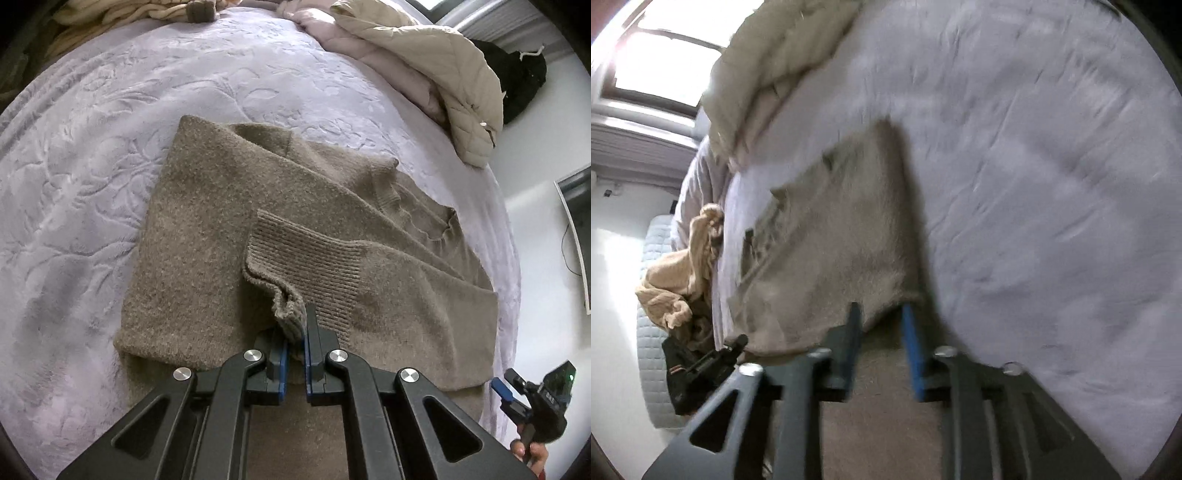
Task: Fold small clothes
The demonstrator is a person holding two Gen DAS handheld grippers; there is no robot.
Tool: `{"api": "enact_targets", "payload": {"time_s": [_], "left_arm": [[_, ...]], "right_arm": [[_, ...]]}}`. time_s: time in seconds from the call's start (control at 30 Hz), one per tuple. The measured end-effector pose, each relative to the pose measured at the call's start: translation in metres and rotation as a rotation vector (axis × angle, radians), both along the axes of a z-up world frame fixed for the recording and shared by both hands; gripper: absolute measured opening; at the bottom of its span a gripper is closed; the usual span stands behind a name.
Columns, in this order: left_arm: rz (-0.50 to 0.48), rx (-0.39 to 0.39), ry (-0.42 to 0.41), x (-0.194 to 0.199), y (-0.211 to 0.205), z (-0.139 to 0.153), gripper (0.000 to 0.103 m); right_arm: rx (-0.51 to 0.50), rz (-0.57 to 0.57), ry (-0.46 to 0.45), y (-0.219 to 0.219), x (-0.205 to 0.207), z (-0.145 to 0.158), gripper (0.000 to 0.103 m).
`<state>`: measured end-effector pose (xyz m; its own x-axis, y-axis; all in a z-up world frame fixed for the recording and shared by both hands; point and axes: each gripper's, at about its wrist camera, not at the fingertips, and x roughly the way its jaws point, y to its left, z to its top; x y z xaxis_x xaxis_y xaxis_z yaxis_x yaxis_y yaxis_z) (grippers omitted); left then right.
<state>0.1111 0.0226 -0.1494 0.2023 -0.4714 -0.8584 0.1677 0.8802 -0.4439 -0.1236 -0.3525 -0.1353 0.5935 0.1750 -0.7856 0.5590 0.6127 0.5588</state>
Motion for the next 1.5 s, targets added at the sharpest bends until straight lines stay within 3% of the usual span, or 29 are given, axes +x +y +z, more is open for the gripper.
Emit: {"api": "enact_targets", "payload": {"time_s": [0.03,0.1,0.2,0.23,0.27,0.4,0.5,0.53,0.67,0.73,0.77,0.8,0.87,1.07,1.13,1.27,1.3,1.43,1.47,1.5], "left_arm": [[-0.004,0.007,-0.002,0.0,-0.001,0.0,0.007],[-0.01,0.02,-0.006,-0.001,-0.003,0.001,0.007],[-0.008,0.028,-0.011,-0.002,-0.003,0.007,0.007],[-0.01,0.024,-0.023,-0.003,-0.004,0.012,0.007],[-0.015,0.024,-0.035,-0.004,-0.005,0.015,0.007],[-0.039,0.087,-0.041,-0.007,-0.01,0.006,0.007],[-0.021,0.066,-0.027,-0.008,-0.001,0.003,0.007],[-0.025,0.071,-0.031,-0.009,0.001,0.006,0.007],[-0.048,0.142,-0.053,-0.013,0.01,0.015,0.008],[-0.033,0.19,-0.052,-0.015,0.016,0.018,0.032],[-0.014,0.242,-0.068,-0.016,0.02,0.021,0.057],[0.011,0.284,-0.092,-0.017,0.024,0.025,0.076],[0.04,0.306,-0.115,-0.018,0.034,0.031,0.077],[0.048,0.3,-0.077,-0.018,0.046,0.035,0.077],[0.05,0.3,-0.068,-0.022,0.046,0.035,0.077],[0.039,0.297,-0.062,-0.031,0.043,0.038,0.077],[0.031,0.299,-0.058,-0.033,0.042,0.037,0.077],[0.007,0.321,-0.046,-0.043,0.041,0.033,0.077],[0.001,0.327,-0.044,-0.045,0.041,0.032,0.077],[-0.003,0.332,-0.039,-0.047,0.042,0.031,0.077]], "right_arm": [[-0.012,-0.007,-0.007,-0.005,-0.002,0.002,0.05],[0.002,-0.012,0.006,-0.019,-0.003,-0.004,0.051],[0.135,-0.004,-0.011,-0.034,0.012,-0.025,0.048],[0.163,0.003,0.021,-0.035,0.02,-0.034,0.041],[0.165,0.018,0.041,-0.034,0.025,-0.037,0.013],[0.003,0.093,0.017,-0.026,0.036,-0.007,0.008],[-0.104,0.11,0.136,-0.036,0.035,-0.015,0.004],[-0.116,0.103,0.179,-0.042,0.033,-0.024,0.003],[-0.062,0.054,0.143,-0.046,0.024,-0.03,0.0],[-0.08,0.063,0.158,-0.039,0.024,-0.029,0.0],[-0.087,0.068,0.166,-0.036,0.025,-0.029,0.0],[-0.091,0.069,0.173,-0.034,0.025,-0.028,0.001],[-0.092,0.06,0.18,-0.032,0.023,-0.023,0.005],[-0.118,0.071,0.185,-0.02,0.017,-0.004,0.006],[-0.032,0.06,0.137,-0.014,0.014,-0.002,0.01],[0.172,-0.019,0.047,-0.009,0.003,-0.016,0.038],[0.218,-0.041,0.022,-0.008,0.002,-0.021,0.038],[0.266,-0.164,-0.014,-0.012,0.006,-0.04,0.037],[0.262,-0.187,-0.02,-0.012,0.007,-0.043,0.017],[0.234,-0.194,-0.009,-0.014,0.005,-0.043,0.006]]}}
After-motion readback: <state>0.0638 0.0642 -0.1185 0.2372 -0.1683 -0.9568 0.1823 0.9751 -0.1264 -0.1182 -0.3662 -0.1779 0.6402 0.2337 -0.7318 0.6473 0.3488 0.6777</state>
